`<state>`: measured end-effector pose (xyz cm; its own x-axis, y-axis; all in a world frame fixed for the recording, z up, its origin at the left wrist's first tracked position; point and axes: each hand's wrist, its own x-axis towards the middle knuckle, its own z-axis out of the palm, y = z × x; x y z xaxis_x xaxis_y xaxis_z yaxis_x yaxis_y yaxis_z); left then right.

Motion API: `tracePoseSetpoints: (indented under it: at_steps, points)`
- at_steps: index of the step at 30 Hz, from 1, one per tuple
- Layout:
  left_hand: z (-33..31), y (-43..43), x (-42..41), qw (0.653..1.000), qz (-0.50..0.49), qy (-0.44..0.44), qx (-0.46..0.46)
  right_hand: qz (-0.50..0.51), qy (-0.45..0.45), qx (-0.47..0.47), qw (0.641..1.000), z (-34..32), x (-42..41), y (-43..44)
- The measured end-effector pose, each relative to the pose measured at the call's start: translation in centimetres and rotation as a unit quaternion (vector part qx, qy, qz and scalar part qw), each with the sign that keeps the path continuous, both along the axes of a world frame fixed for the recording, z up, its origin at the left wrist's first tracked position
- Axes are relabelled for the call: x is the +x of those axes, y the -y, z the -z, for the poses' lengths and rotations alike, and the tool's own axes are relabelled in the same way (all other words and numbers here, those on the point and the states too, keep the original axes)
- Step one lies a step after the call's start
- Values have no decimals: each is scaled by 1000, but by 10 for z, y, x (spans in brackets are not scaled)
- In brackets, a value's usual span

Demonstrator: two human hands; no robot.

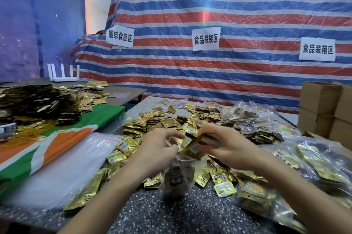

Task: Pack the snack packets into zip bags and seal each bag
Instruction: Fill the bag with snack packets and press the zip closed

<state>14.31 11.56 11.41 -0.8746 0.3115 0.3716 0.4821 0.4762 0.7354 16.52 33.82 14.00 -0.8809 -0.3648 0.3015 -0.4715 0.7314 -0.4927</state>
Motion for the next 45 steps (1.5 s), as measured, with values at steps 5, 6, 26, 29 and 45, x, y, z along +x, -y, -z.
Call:
tracePoseSetpoints:
  at_steps: [5, 6, 26, 29, 45]
  points:
    - [1, -6, -4, 1000, 12, -17, -17, -9, 27, 42, 999, 5, -10, 14]
    - [2, -6, -5, 1000, 10, -19, -21, -13, 30, 48, 998, 4, -11, 15]
    - [-14, 1, -16, 994, -25, 8, 106, -37, 88, 35, 995, -27, -12, 3]
    - [-13, 3, -17, 994, -27, 1, 106, -50, 89, 35, 994, -20, -6, -8]
    - [4, 28, -20, 979, 87, 65, 174, 22, 76, -61, 995, 5, -10, -38]
